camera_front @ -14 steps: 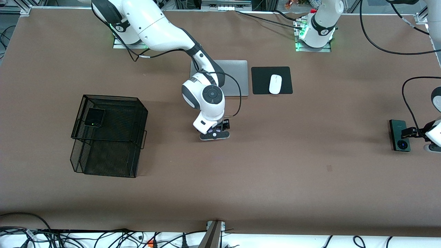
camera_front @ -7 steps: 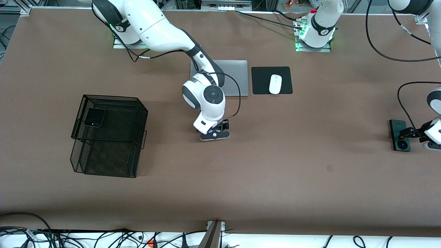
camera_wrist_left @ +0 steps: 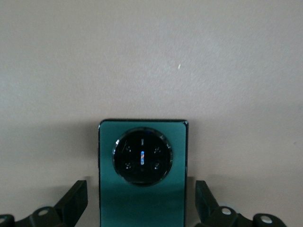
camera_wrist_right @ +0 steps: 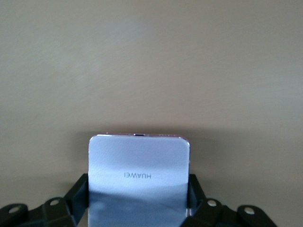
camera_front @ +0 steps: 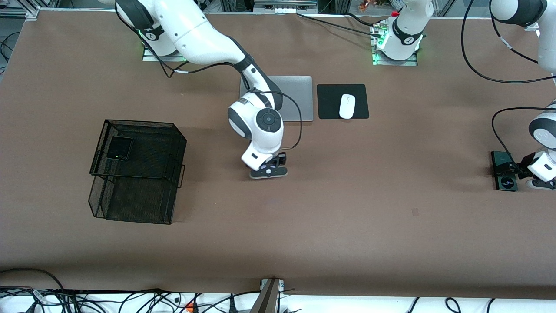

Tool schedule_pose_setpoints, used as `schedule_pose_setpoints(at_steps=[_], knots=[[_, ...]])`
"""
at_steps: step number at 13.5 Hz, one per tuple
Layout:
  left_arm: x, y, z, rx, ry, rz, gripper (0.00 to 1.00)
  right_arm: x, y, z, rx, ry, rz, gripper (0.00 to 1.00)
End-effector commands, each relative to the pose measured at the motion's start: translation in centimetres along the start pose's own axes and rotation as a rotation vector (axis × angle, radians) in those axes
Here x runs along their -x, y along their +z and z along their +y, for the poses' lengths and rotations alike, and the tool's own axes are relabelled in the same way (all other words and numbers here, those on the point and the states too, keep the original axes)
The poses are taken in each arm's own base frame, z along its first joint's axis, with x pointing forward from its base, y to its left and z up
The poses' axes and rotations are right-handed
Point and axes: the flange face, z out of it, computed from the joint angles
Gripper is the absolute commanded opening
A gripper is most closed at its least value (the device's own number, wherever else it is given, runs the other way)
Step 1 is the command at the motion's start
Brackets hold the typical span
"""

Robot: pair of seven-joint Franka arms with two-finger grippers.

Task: Place phones with both arms
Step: 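Carry the white phone to the basket while the left gripper grasps the green phone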

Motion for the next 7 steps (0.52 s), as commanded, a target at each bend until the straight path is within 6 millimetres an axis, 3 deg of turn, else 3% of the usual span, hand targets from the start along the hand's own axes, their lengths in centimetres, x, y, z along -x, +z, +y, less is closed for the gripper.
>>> schedule_pose_setpoints(at_steps=[1,3,7], knots=[[0.9,0.4,0.1,0.029,-0.012,0.031,1.0,-2.6,-9.5,7.5,0.081,0.055,-0.042,0.0],[1.3,0.8,0.3,0.038,-0.023,0.028,1.0,-4.0,-12.4,13.3,0.084,0.065,-0.076,0.0],[1.3,1.0,0.2,0.03,-0.025,0.035,1.0,-6.2,-13.5,25.9,0.069,0.054,-0.116,0.0]])
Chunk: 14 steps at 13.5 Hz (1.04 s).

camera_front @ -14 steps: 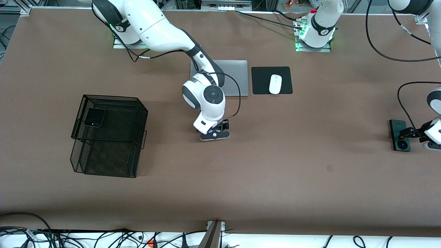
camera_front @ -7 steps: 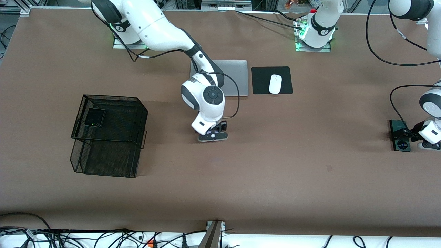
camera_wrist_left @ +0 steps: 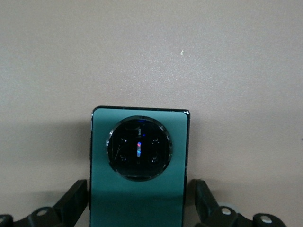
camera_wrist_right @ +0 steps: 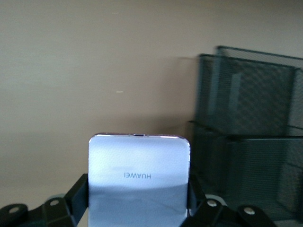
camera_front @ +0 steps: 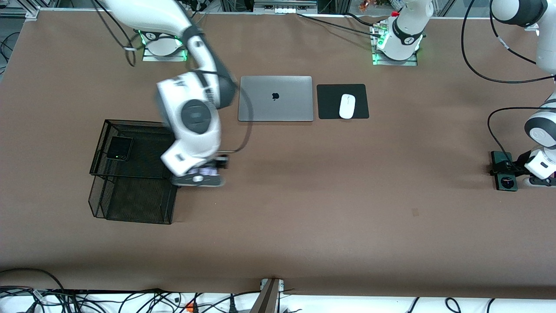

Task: Place phones with both arms
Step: 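Carry the white phone to the basket while the left gripper grasps the green phone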

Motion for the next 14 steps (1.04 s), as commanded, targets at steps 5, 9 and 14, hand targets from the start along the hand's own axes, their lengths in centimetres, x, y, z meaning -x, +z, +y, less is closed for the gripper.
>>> schedule_pose_setpoints(at_steps=[5,9,14], knots=[[0.7,0.8,0.2,0.023,-0.013,0.028,0.19,-3.8,5.1,16.7,-0.114,-0.012,-0.089,0.0],[-0.1,0.3,0.6,0.024,-0.025,0.031,0.0,-5.4,10.2,20.4,-0.172,-0.052,-0.038,0.0],[-2.8,-2.6,1.2,0.078,-0.024,-0.006,0.0,-4.0,17.3,23.2,-0.276,0.011,-0.048,0.0]])
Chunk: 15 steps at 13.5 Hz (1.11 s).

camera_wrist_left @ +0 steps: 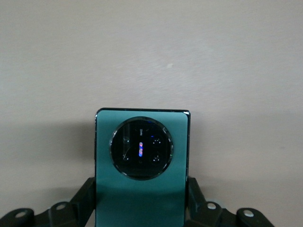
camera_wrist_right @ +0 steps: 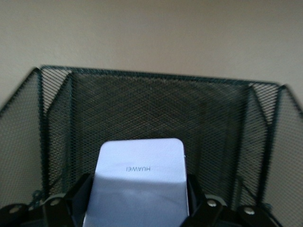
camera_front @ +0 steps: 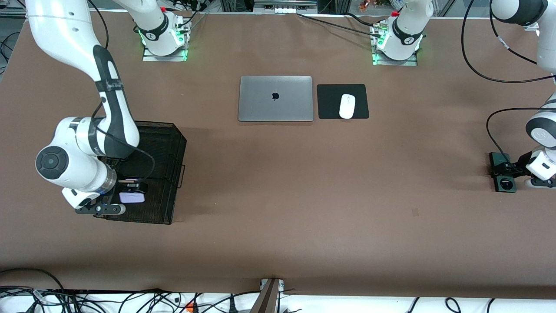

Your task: Place phones with both arms

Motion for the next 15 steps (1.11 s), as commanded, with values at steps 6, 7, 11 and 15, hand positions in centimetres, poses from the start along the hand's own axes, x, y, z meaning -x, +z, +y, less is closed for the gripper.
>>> schedule_pose_setpoints(at_steps=[6,7,11,15], knots=[[-5.7,-1.9,8.3,0.065,-0.117,-0.047,0.0,0.7,0.8,1.5,-0.054,0.003,-0.005,0.0],[-6.2,-2.7,10.2,0.085,-0.134,-0.072,0.0,0.6,0.5,1.5,-0.054,0.001,-0.001,0.0],[-9.0,-3.2,19.7,0.094,-0.176,-0.126,0.0,0.1,0.5,1.5,-0.044,-0.004,0.045,0.0],[-11.0,-4.2,30.8,0.086,-0.111,-0.126,0.0,-0.2,0.3,1.3,-0.033,-0.014,0.069,0.05]])
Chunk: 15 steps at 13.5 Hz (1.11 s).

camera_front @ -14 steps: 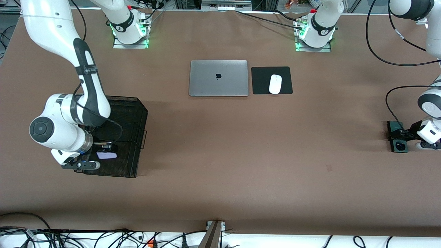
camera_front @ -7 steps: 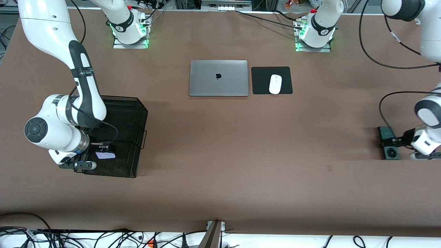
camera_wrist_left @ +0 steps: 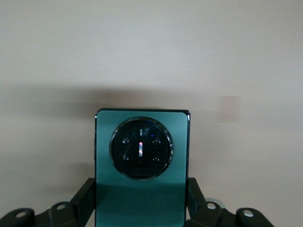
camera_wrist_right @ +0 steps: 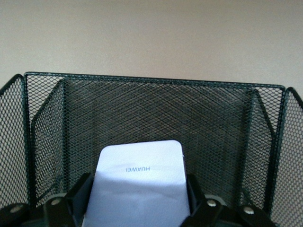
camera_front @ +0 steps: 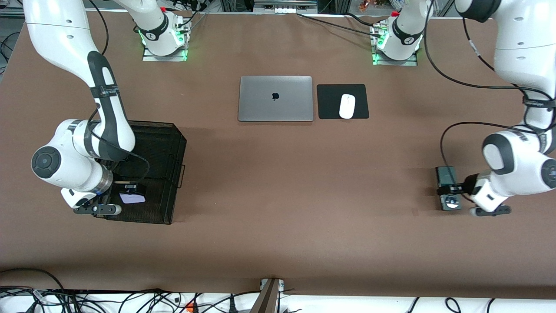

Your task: Place phones with both arms

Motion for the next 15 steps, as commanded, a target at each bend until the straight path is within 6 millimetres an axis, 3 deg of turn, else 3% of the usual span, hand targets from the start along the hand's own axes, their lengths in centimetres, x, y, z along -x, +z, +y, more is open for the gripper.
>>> schedule_pose_setpoints(at_steps=[1,2,3,4,6,11,14,15], knots=[[0.4,-0.9,7.1,0.007,0.005,-0.006,0.0,0.2,0.4,0.0,-0.002,-0.017,0.018,0.16],[0.6,0.1,10.9,0.0,-0.003,-0.01,0.0,0.3,0.7,0.0,-0.004,-0.006,0.014,0.54],[1.1,0.9,14.8,-0.008,-0.029,-0.016,0.0,0.3,1.2,0.0,-0.007,0.003,0.007,0.8],[1.8,2.1,18.7,-0.023,-0.061,-0.018,0.0,0.4,1.5,0.1,-0.006,0.005,0.002,0.83],[3.3,3.2,24.6,-0.052,-0.081,0.001,0.0,0.4,1.5,0.1,-0.01,0.009,0.002,0.97],[8.3,6.7,40.8,-0.07,-0.046,0.028,0.0,-0.1,0.7,0.2,-0.011,0.0,0.007,0.99],[11.9,9.0,48.7,-0.066,-0.063,0.047,0.0,-0.5,-1.7,-0.1,-0.025,-0.007,-0.047,0.99],[12.7,9.6,50.9,-0.06,-0.05,0.058,0.0,-0.8,-3.3,-0.3,-0.031,-0.013,-0.089,0.99]])
